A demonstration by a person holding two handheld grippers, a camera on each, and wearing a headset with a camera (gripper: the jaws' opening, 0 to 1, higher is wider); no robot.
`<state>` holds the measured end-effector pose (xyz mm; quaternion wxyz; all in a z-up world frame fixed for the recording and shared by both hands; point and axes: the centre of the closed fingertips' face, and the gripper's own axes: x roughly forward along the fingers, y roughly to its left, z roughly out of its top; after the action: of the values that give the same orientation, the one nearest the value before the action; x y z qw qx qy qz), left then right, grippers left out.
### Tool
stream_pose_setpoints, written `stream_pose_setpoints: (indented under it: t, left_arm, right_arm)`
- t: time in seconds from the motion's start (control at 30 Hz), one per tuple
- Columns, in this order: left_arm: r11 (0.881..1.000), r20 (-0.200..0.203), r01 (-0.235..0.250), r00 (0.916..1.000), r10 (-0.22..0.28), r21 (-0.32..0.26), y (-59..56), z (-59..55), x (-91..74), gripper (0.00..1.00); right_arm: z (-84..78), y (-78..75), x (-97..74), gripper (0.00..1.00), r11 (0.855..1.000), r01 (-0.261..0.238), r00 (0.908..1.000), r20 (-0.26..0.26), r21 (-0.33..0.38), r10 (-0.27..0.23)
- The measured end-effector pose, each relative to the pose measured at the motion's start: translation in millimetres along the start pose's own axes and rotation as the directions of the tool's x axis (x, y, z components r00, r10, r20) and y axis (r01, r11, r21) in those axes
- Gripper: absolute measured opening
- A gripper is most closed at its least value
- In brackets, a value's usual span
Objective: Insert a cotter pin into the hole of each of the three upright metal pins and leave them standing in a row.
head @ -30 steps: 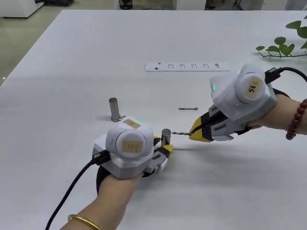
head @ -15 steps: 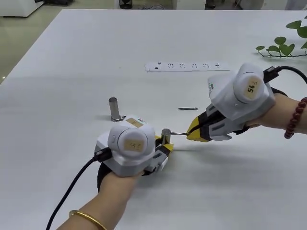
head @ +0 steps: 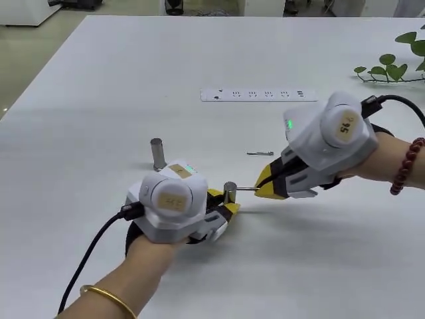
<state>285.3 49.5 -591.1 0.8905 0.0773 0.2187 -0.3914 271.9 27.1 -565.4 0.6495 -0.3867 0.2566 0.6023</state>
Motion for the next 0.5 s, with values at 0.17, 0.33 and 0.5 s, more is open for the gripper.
stream_pose_setpoints:
  t: [0.17,0.33,0.5]
  left_arm:
    - [1.0,0.003,0.003,1.0,-0.003,0.005,0.2,0.4,-0.1,0.1]
    - [1.0,0.006,0.005,1.0,-0.005,0.007,0.4,1.0,-0.4,0.1]
    - [1.0,0.005,0.006,1.0,-0.006,0.008,0.5,0.9,-0.5,0.1]
  right_arm:
    - [6.4,0.7,1.9,0.0,1.0,0.0,0.9999,0.01,-0.009,0.0]
    - [11.7,0.7,2.9,0.0,1.0,-0.001,0.9998,0.018,-0.016,0.001]
    - [12.9,-0.4,3.5,0.0,1.0,0.0,0.9998,0.021,-0.015,0.0]
